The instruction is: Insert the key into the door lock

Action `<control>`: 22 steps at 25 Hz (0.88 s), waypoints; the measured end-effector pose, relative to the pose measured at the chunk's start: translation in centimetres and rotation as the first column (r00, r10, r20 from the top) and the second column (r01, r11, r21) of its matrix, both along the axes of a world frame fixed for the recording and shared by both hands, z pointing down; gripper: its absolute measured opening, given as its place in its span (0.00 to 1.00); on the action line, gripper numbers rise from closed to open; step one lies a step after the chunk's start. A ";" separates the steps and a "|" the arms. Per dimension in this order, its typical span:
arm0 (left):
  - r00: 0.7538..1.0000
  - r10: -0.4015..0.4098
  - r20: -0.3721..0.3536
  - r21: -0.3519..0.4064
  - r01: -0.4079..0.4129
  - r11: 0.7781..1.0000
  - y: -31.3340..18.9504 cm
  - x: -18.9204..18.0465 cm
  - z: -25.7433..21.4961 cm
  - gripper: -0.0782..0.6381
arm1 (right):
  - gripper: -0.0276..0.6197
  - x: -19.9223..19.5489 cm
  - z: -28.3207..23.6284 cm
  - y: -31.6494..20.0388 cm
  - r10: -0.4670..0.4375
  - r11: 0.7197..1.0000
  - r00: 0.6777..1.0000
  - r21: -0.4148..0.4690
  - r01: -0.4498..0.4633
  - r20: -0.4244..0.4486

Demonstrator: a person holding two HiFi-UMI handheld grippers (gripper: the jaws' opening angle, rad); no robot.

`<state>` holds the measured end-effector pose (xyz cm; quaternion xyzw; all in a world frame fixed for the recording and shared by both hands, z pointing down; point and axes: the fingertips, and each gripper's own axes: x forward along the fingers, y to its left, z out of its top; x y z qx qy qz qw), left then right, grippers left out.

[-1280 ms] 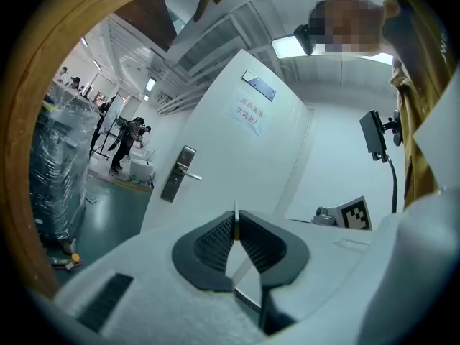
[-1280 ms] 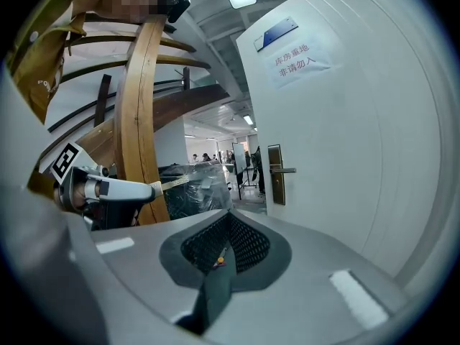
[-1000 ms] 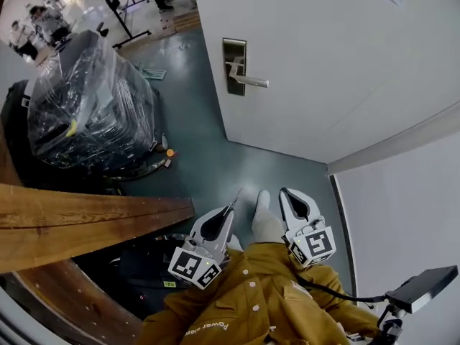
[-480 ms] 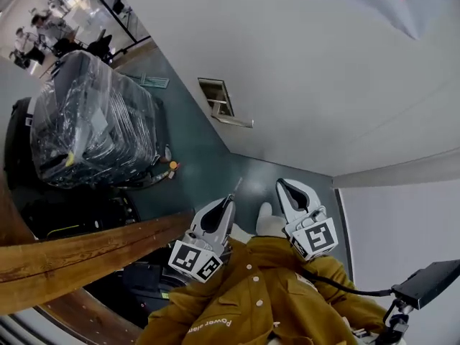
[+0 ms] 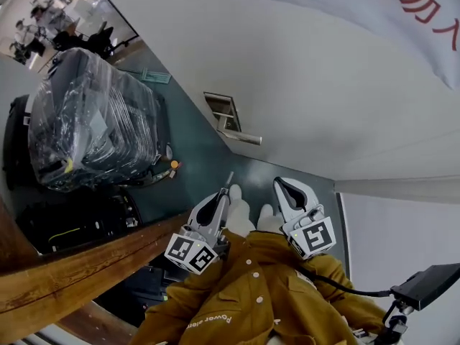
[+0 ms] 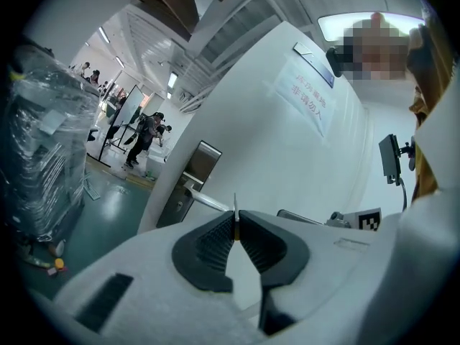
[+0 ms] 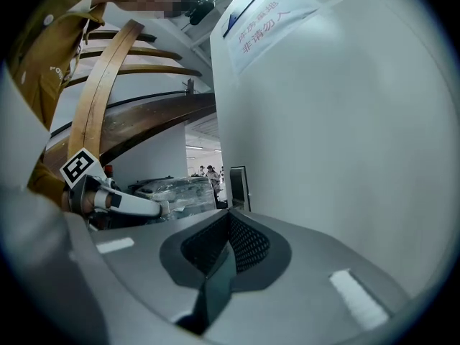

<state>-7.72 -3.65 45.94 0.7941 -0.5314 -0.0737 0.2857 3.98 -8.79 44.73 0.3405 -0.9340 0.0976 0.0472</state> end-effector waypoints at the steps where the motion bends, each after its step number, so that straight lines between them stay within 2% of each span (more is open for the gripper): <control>1: 1.000 -0.002 -0.015 -0.010 0.002 1.000 -0.7 -0.8 0.5 0.15 | 0.05 -0.6 0.0 -0.6 0.002 1.000 1.000 0.006 -0.002 -0.007; 4: 0.996 -0.018 -0.085 -0.056 0.013 0.998 -2.4 -3.6 2.3 0.15 | 0.05 -2.7 0.2 -2.1 0.004 1.000 0.999 0.024 -0.002 -0.045; 7: 0.986 -0.003 -0.164 -0.099 -0.014 0.995 -3.0 -6.4 4.3 0.15 | 0.05 -4.5 0.8 -2.6 0.039 0.999 0.994 0.019 -0.037 -0.101; 10: 0.965 0.012 -0.263 -0.141 -0.051 0.989 -2.6 -9.3 6.1 0.15 | 0.05 -6.6 1.2 -2.4 0.102 0.995 0.982 0.021 -0.100 -0.157; 12: 0.931 -0.016 -0.365 -0.183 -0.054 0.982 -3.2 -10.3 7.6 0.15 | 0.05 -7.6 1.2 -3.1 0.120 0.992 0.975 0.056 -0.112 -0.185; 14: 0.887 -0.060 -0.457 -0.233 -0.055 0.971 -3.9 -10.4 9.1 0.15 | 0.05 -8.0 0.9 -3.7 0.103 0.992 0.970 0.090 -0.085 -0.218; 16: 0.863 -0.104 -0.494 -0.287 -0.049 0.957 -4.7 -10.1 10.4 0.15 | 0.06 -7.9 1.0 -4.2 0.056 0.996 0.961 0.080 -0.035 -0.271; 17: 0.853 -0.122 -0.508 -0.304 -0.045 0.952 -5.1 -9.8 10.7 0.15 | 0.21 -7.8 1.1 -4.5 0.023 0.998 0.952 0.065 -0.004 -0.304; 18: 0.844 -0.139 -0.518 -0.318 -0.039 0.947 -5.4 -9.4 10.9 0.15 | 0.34 -7.7 1.3 -4.7 -0.011 0.998 0.939 0.054 0.032 -0.344; 20: 0.817 -0.155 -0.555 -0.318 -0.036 0.948 -5.9 -8.5 10.8 0.15 | 0.35 -7.6 2.1 -5.1 -0.076 0.992 0.895 0.055 0.112 -0.439; 22: 0.774 -0.170 -0.610 -0.309 -0.036 0.950 -6.3 -7.8 10.7 0.15 | 0.36 -8.0 3.4 -5.4 -0.146 0.979 0.841 0.048 0.200 -0.520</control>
